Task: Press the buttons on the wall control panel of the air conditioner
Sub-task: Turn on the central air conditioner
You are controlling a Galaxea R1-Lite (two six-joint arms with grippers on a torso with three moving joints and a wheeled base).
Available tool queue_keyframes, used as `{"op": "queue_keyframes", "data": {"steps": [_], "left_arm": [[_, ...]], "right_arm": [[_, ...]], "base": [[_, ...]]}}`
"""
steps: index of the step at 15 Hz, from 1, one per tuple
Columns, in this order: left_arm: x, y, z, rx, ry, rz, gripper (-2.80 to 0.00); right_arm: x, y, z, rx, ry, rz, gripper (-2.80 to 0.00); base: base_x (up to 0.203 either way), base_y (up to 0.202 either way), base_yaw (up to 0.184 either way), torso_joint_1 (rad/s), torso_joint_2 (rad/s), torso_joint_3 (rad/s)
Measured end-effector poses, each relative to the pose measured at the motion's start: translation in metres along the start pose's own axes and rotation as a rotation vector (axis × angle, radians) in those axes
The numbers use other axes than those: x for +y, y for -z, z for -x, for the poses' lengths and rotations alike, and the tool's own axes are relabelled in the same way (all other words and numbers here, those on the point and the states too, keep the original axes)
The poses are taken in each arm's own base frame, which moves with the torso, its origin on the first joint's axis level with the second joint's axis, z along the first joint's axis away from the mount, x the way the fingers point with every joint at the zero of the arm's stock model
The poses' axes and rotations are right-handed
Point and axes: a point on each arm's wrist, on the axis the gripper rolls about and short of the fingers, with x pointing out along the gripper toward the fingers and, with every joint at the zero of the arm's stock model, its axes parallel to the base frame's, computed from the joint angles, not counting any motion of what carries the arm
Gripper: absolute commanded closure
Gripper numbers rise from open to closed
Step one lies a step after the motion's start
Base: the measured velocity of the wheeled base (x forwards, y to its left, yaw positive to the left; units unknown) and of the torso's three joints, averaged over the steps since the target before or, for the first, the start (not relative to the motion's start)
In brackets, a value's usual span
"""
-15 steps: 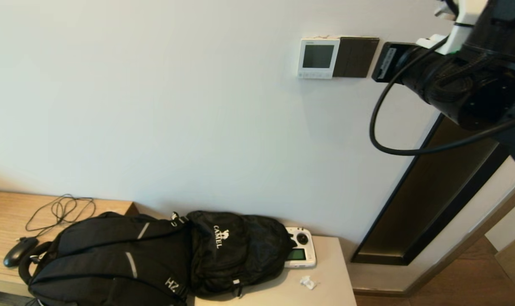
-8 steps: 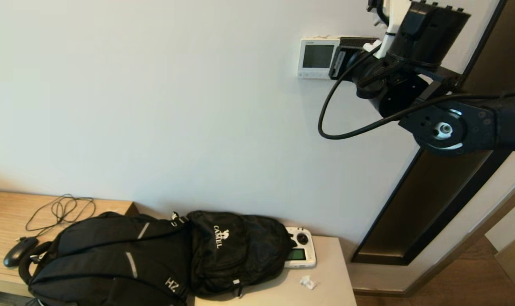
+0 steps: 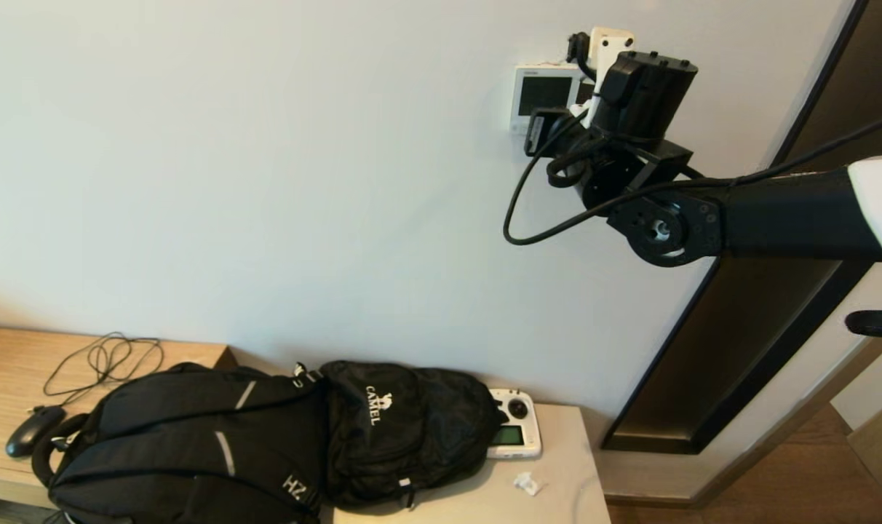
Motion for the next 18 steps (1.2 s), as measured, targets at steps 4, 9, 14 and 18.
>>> {"op": "queue_keyframes", "data": {"steps": [4,9,14,18], "left_arm": [[0.0,0.0,0.0,0.0,0.0,0.0,0.0],[0.0,0.0,0.0,0.0,0.0,0.0,0.0],[0.0,0.0,0.0,0.0,0.0,0.0,0.0],[0.0,0.0,0.0,0.0,0.0,0.0,0.0]], "right_arm": [[0.001,0.013,-0.005,0.02,0.021,0.014,0.0],[-0.002,0.018,-0.007,0.032,0.035,0.025,0.0],[-0.008,0.017,-0.011,0.024,0.062,0.026,0.0],[-0.008,0.022,-0.014,0.03,0.065,0.031,0.0]], "base": [[0.0,0.0,0.0,0.0,0.0,0.0],[0.0,0.0,0.0,0.0,0.0,0.0],[0.0,0.0,0.0,0.0,0.0,0.0],[0.0,0.0,0.0,0.0,0.0,0.0]]}}
